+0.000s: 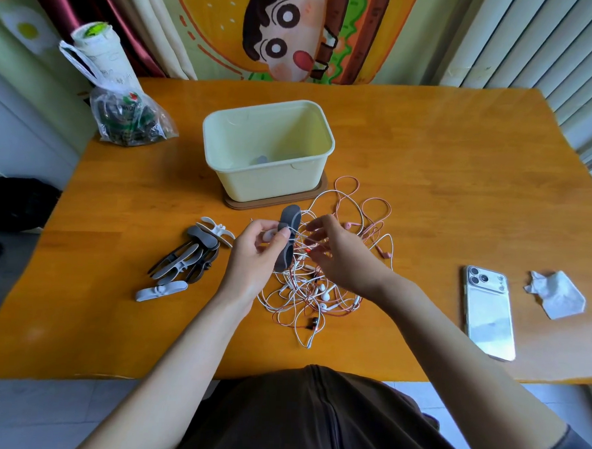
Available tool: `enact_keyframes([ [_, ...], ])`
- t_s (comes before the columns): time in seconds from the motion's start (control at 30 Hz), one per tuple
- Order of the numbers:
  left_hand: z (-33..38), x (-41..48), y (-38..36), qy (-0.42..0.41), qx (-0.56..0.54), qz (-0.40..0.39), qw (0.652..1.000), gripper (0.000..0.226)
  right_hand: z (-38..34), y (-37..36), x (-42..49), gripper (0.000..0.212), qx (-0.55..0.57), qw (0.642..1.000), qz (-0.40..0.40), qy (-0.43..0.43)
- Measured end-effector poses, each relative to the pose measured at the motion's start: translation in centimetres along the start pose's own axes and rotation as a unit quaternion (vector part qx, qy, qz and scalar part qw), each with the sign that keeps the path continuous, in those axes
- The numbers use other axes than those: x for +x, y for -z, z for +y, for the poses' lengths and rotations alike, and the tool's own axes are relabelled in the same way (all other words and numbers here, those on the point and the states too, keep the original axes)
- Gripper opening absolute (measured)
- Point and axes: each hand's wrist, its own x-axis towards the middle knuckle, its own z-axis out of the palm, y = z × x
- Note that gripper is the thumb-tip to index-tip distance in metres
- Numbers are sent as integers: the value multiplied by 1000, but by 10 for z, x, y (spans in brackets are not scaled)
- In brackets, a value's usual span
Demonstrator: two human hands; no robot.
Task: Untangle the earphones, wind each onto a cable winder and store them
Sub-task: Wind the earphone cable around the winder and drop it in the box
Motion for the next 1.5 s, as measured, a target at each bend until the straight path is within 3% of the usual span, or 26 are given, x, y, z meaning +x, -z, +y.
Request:
enact_keyframes([
  [0.07,-1,-1,-1,7,-2,-10,1000,11,-4,-1,-1,45,28,999,-30,11],
  [0.13,-1,-2,-2,13,-14,-13,1000,11,-6,-3,-2,41,52,998,-20,14],
  [0.3,0,-3,-2,31,-35,-15,999,14,-5,-5,-2,22,14,989,117,84],
  [0.4,-2,-2,-2,52,-62,-13,997,19,-3,-2,-2,14,-49,978,161,120],
  [1.03,-2,-10,-1,67,-169,-71,981,20,-1,2,-6,17,-119,962,129,209],
  [1.2,0,-9,-2,57,-177,-52,981,16,-5,-3,-10,25,-130,955,178,198],
  [1.5,1,-10,0,11,-154,-58,986,11,-9,-8,-12,13,-87,957,214,178],
])
